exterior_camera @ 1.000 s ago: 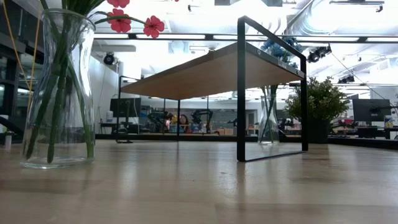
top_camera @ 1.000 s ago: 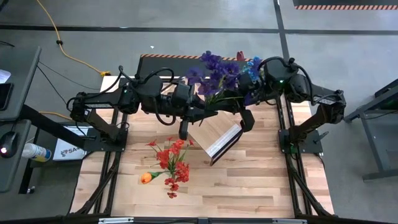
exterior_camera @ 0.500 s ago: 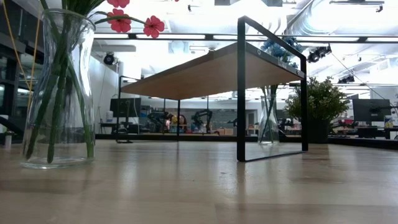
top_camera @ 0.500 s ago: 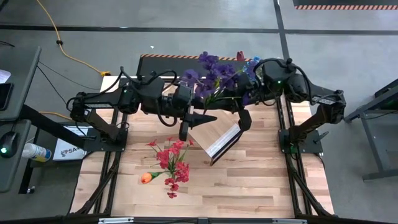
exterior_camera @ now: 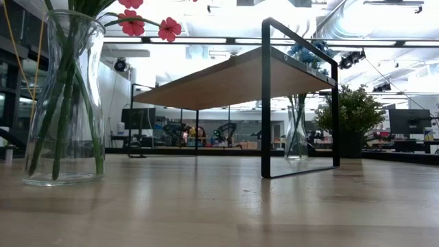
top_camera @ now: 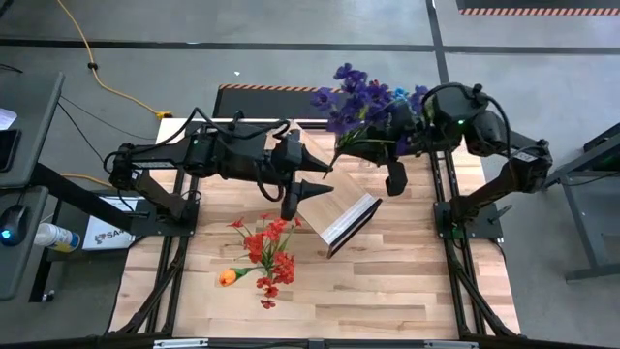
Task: Pick and place flowers into a vace then onto a shelf
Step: Put the violet flowers into the top transparent vase
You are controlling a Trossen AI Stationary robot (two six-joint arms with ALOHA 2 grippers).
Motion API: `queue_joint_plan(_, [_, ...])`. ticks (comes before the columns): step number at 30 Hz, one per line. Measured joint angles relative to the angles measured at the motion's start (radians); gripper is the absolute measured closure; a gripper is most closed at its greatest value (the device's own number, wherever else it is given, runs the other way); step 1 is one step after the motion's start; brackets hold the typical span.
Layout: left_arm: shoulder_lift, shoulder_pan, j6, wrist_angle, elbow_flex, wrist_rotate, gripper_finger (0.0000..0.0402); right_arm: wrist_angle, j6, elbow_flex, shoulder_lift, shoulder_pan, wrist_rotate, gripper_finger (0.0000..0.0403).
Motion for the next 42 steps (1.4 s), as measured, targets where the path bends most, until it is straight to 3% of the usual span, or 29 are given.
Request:
queue_joint_plan(14, [0.000, 0.000, 0.000, -0.151, 0.000, -0.044, 0.0164, -0.219, -0.060, 0.000, -0.073, 0.000, 0.293, 0.0402])
queue_joint_plan(26, [0.000, 0.000, 0.069, -0.217, 0.000, -0.057, 0.0165, -0.303, -0.080, 0.000, -0.080, 0.000, 0.443, 0.0402])
queue_joint_plan(36, [0.000, 0.001, 0.163, -0.317, 0.000, -0.310, 0.0165, -0.339, -0.069, -0.038, -0.067, -0.020, 0.528, 0.0402])
queue_joint_plan(42, [0.000, 0.006, 0.208, -0.335, 0.000, -0.376, 0.0165, -0.281, -0.053, -0.153, -0.051, -0.076, 0.516, 0.0402])
